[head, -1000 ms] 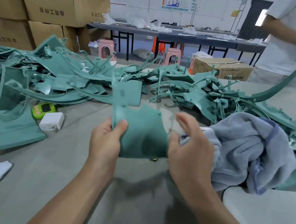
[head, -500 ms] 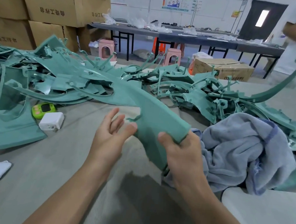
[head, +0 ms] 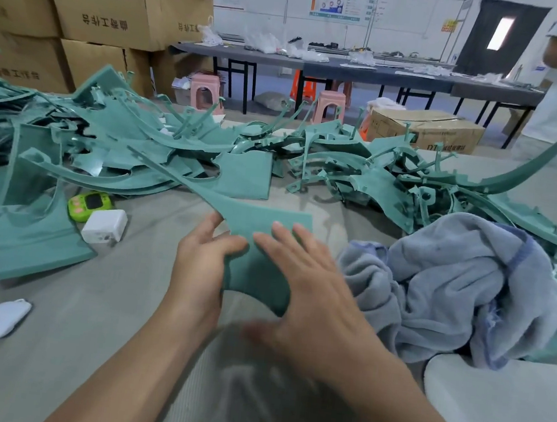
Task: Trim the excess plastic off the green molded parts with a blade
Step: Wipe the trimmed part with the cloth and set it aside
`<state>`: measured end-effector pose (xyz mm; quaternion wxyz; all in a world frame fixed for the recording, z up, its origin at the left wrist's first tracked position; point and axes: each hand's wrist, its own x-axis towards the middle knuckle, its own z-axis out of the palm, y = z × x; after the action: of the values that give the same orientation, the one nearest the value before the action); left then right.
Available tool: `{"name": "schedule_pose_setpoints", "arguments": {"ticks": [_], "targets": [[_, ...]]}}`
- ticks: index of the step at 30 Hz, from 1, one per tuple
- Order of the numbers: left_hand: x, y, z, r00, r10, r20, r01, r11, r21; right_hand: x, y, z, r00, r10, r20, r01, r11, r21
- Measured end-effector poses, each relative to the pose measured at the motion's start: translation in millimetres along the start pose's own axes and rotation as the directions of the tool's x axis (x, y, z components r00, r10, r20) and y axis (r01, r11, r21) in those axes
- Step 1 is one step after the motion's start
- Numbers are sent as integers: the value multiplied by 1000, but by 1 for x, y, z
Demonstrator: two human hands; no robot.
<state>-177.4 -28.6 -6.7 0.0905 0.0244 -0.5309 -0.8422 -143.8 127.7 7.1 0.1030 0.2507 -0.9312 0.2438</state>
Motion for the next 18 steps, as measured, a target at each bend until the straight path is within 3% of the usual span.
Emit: {"name": "schedule_pose_setpoints", "arguments": {"ticks": [2,4,7,9,11,13,15,18], "targets": [[-3,5,2,984,-112,138,144,958,-248,1,-2,13,998,-25,56,34,985,-169],[-2,10,0,958,-193,214,252,919,-302,1,1,13,997,-28,-71,20,995,-102],[-1,12,-4,969,-200,144,227,951,-208,-2,8,6,952,143,-270,-98,980,172],[-3,10,-2,988,-134,80,133,991,21,-1,12,2,916,258,-307,-161,937,310],[-5,7,1,989,-122,82,112,986,122,2,12,-2,915,307,-263,-142,853,502],[-7,10,3,987,-141,74,134,987,85,5,9,-6,929,337,-151,-131,684,717],[-8,12,3,988,-142,60,137,987,88,6,10,-8,924,379,-45,-177,532,828],[-10,10,5,991,-119,61,111,986,126,8,19,-5,903,429,34,-272,508,817]]}}
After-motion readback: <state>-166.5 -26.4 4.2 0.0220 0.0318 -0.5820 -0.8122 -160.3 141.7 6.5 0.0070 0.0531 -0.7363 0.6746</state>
